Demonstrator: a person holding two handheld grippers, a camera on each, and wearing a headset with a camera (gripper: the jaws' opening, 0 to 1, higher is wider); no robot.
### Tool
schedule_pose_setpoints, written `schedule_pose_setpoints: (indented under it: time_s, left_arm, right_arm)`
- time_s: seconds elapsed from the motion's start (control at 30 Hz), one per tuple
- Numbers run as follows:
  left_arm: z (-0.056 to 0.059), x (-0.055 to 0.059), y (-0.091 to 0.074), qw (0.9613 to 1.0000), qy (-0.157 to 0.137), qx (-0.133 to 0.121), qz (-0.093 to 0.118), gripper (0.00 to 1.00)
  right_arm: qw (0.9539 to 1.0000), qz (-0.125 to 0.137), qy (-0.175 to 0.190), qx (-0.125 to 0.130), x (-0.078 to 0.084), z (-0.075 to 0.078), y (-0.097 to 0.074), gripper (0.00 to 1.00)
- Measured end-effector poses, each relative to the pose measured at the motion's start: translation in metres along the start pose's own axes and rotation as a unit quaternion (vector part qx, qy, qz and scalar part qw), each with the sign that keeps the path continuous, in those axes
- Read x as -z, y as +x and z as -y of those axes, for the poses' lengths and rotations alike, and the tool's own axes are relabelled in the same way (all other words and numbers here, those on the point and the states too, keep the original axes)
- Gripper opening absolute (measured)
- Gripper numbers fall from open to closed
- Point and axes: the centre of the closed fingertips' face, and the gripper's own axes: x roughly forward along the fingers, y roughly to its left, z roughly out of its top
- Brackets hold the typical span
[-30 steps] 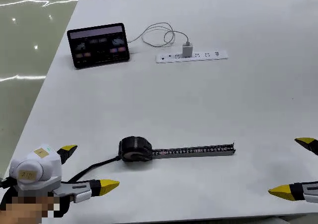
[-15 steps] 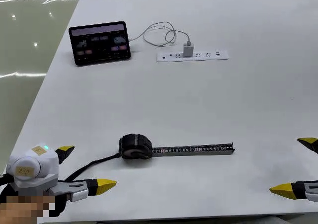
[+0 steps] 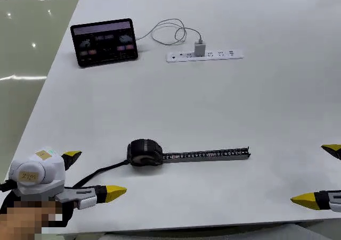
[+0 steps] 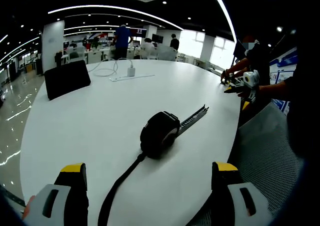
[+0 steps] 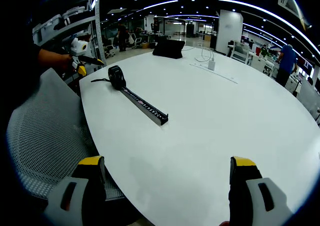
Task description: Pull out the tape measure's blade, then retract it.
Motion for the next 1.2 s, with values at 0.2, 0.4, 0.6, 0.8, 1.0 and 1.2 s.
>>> schedule_pose_setpoints:
  time_s: [0.2, 0.4, 0.6, 0.8, 1.0, 1.2]
  left_arm:
    - [0.001, -0.003, 0.001, 1.0000, -0.005, 0.000, 0.001, 1.00]
    - [0.004, -0.008, 0.000, 1.0000, -0.006, -0.003, 0.000, 1.00]
    - [0.000, -0.013, -0.005, 1.0000, -0.001, -0.009, 0.001, 1.00]
    - [0.002, -0.018, -0.008, 0.9998, 0.008, -0.019, 0.001, 1.00]
    - [0.006, -0.021, -0.007, 0.9990, 0.008, -0.045, -0.002, 1.00]
    - [0.017, -0.030, 0.010, 0.9984, -0.010, -0.055, 0.001, 1.00]
  right_arm:
    - [1.0000, -0.001, 0.002, -0.003, -0.001, 0.001, -0.001, 1.00]
    - [1.0000, 0.000, 0.002, -0.007, -0.006, 0.002, -0.001, 1.00]
    - [0.9999, 0.004, -0.005, -0.012, -0.014, 0.005, 0.001, 1.00]
    - [0.9997, 0.004, -0.015, -0.017, -0.019, 0.007, -0.002, 1.00]
    - [0.9991, -0.004, -0.030, -0.031, -0.020, 0.005, 0.004, 1.00]
    - [0.9975, -0.014, -0.055, -0.041, -0.026, 0.007, 0.014, 1.00]
